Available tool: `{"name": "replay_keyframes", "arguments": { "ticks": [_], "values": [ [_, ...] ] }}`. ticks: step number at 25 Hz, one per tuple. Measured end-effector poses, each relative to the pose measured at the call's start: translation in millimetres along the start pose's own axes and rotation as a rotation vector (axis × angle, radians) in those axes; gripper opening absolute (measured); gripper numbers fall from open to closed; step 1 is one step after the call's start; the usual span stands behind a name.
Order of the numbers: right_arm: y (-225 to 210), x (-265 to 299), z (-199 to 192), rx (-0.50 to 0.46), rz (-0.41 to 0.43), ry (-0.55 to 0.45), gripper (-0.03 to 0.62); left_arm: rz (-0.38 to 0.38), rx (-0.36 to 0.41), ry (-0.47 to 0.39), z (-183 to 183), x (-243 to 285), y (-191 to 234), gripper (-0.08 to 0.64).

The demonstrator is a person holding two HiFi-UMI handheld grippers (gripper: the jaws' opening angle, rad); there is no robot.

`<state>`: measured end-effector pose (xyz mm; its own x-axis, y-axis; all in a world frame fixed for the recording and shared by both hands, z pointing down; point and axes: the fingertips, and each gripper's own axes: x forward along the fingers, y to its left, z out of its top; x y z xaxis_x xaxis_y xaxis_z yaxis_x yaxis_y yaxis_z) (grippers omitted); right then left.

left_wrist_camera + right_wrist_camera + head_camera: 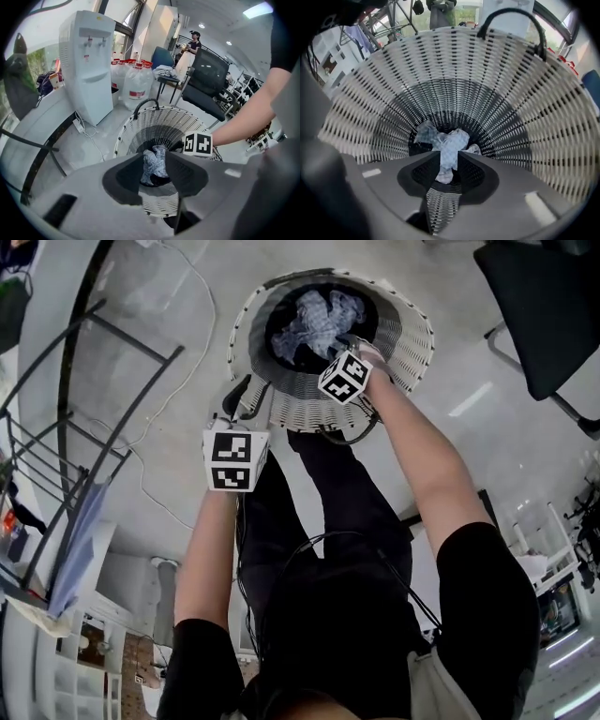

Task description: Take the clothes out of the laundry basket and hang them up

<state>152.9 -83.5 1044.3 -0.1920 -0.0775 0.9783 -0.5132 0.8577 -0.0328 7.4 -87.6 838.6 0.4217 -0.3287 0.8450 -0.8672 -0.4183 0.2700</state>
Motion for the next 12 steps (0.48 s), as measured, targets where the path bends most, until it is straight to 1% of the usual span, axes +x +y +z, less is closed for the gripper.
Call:
{"name": "replay_keyframes", "arguments": {
  "ticks": [2, 5, 8, 12],
  "values": [
    [-2, 24, -5, -0.019, 0.001, 0.015, 0.13, 0.002, -0.011, 0.019, -10, 12, 5, 0.155],
    [-1, 55, -11, -0.058, -0.003, 0.037, 0.132, 0.002, -0.031, 0.018, -18, 25, 9, 0.149],
    [2, 86, -18, -0.117, -0.018, 0.055, 0.129, 0.006, -0.049, 0.014, -24, 38, 12, 0.138],
    [7, 120, -24, -0.195, -0.034, 0.077, 0.132, 0.004, -0.055, 0.029, -35, 54, 15, 0.135]
  ]
}}
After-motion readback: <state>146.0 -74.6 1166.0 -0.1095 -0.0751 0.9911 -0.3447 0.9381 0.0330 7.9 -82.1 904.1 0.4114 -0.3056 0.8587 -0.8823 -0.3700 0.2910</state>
